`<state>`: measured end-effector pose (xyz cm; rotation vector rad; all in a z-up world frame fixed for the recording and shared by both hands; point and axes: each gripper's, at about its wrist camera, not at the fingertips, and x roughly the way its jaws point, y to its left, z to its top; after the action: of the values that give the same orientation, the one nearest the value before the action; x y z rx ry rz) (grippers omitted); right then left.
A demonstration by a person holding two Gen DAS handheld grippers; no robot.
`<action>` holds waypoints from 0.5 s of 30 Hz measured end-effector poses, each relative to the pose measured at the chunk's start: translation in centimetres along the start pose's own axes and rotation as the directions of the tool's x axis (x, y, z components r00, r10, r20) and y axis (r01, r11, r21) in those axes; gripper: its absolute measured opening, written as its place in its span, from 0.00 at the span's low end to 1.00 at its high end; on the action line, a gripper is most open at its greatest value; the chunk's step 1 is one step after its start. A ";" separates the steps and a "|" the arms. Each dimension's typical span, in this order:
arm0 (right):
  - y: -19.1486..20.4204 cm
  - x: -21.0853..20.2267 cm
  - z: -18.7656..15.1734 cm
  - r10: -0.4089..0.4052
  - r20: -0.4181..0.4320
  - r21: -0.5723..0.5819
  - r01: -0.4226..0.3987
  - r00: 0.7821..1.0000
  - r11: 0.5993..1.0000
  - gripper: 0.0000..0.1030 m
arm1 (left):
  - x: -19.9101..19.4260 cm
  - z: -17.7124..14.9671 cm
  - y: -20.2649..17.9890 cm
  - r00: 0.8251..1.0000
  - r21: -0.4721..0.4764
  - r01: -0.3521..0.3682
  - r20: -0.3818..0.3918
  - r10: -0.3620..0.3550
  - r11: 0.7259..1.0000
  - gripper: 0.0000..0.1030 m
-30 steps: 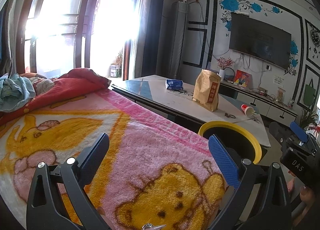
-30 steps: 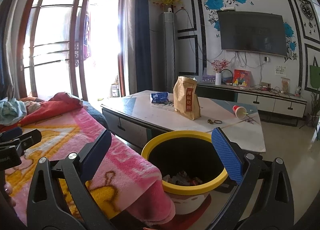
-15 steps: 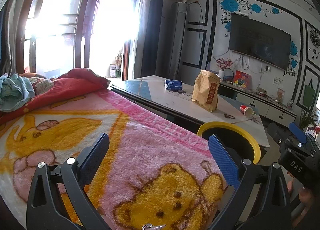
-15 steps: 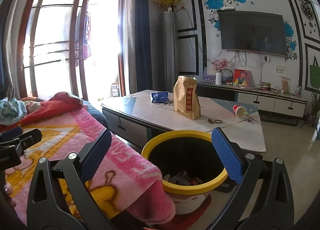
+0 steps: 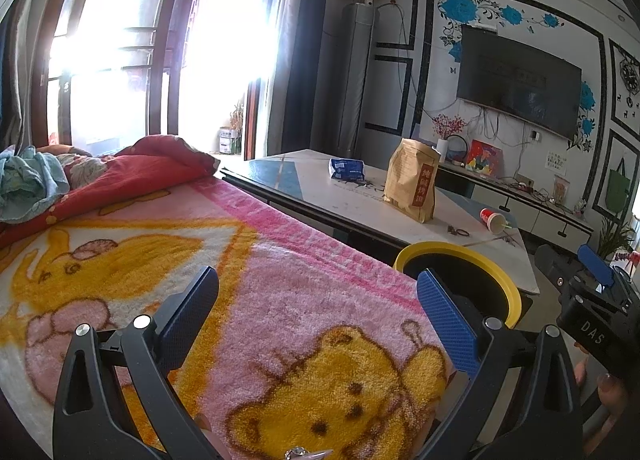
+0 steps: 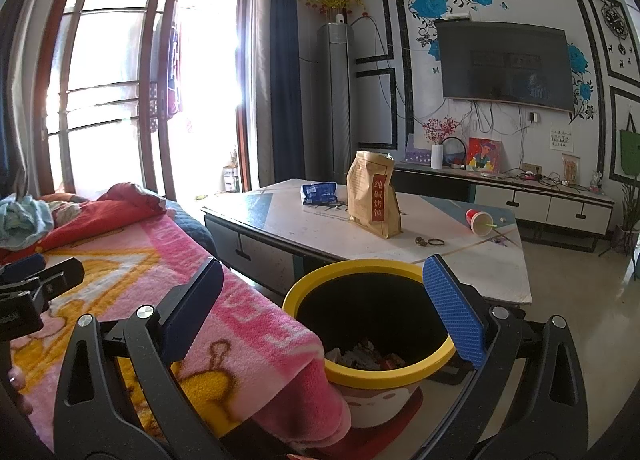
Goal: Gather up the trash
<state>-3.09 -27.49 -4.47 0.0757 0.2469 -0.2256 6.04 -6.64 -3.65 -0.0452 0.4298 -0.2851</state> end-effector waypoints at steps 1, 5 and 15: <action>0.0 0.0 0.0 0.001 0.000 0.001 -0.001 1.000 1.000 0.89 | 0.0 0.0 -0.1 1.000 0.003 0.001 -0.001 -0.001 1.000 0.94; 0.1 0.1 -0.1 0.007 -0.004 -0.001 -0.007 1.000 1.000 0.89 | -0.2 -0.1 -0.4 1.000 0.008 -0.004 0.003 0.004 1.000 0.94; 10.0 2.1 2.9 0.347 -0.054 -0.009 -0.348 0.937 0.938 0.89 | -5.1 -0.3 10.4 0.983 -0.182 -0.183 -0.058 0.175 0.966 0.94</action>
<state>1.84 -18.50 -1.74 0.1053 0.2821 0.1315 4.19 4.80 -2.90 -0.1833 0.4976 -0.0669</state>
